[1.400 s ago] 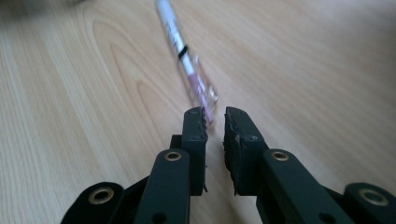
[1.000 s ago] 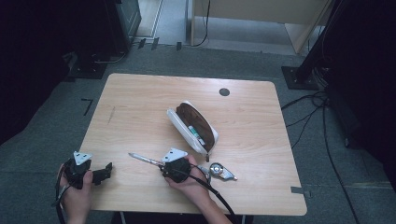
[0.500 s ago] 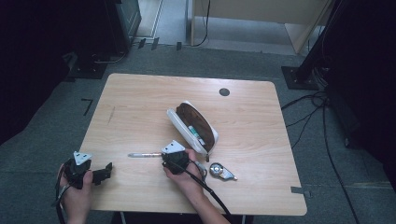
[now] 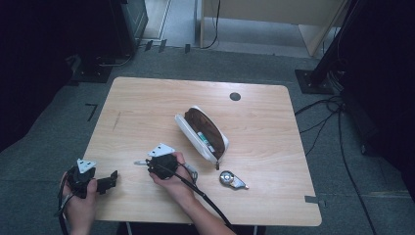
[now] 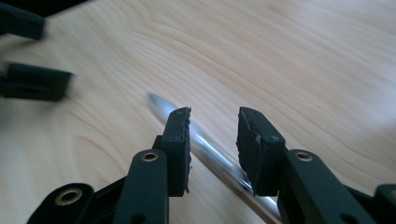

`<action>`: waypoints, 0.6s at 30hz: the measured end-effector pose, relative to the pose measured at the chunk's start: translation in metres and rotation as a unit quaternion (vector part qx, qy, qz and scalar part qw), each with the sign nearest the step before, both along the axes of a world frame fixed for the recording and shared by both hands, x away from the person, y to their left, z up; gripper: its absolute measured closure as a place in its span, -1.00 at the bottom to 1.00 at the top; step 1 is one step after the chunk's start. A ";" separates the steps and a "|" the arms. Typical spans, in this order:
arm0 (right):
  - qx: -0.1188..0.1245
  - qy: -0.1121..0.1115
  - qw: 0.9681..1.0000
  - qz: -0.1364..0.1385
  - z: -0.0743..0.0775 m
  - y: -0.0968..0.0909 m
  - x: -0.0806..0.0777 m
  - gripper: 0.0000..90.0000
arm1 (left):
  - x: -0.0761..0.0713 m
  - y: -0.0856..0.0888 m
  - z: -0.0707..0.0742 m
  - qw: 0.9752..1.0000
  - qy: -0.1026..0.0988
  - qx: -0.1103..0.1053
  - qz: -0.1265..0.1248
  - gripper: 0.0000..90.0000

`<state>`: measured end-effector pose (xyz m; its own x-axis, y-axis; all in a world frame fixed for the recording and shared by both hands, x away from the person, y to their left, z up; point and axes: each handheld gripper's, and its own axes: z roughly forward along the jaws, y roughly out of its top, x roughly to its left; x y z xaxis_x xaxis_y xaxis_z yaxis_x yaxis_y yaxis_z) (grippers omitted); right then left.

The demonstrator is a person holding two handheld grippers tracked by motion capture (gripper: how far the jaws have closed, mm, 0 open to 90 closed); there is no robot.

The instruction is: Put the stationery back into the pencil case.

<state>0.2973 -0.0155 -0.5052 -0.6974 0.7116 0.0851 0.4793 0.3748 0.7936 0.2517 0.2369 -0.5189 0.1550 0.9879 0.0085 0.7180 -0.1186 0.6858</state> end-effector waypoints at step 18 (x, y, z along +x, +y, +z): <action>-0.059 0.013 0.991 0.119 -0.008 0.020 0.017 0.54 | 0.000 0.000 0.000 1.000 -0.001 -0.001 -0.003 -1.00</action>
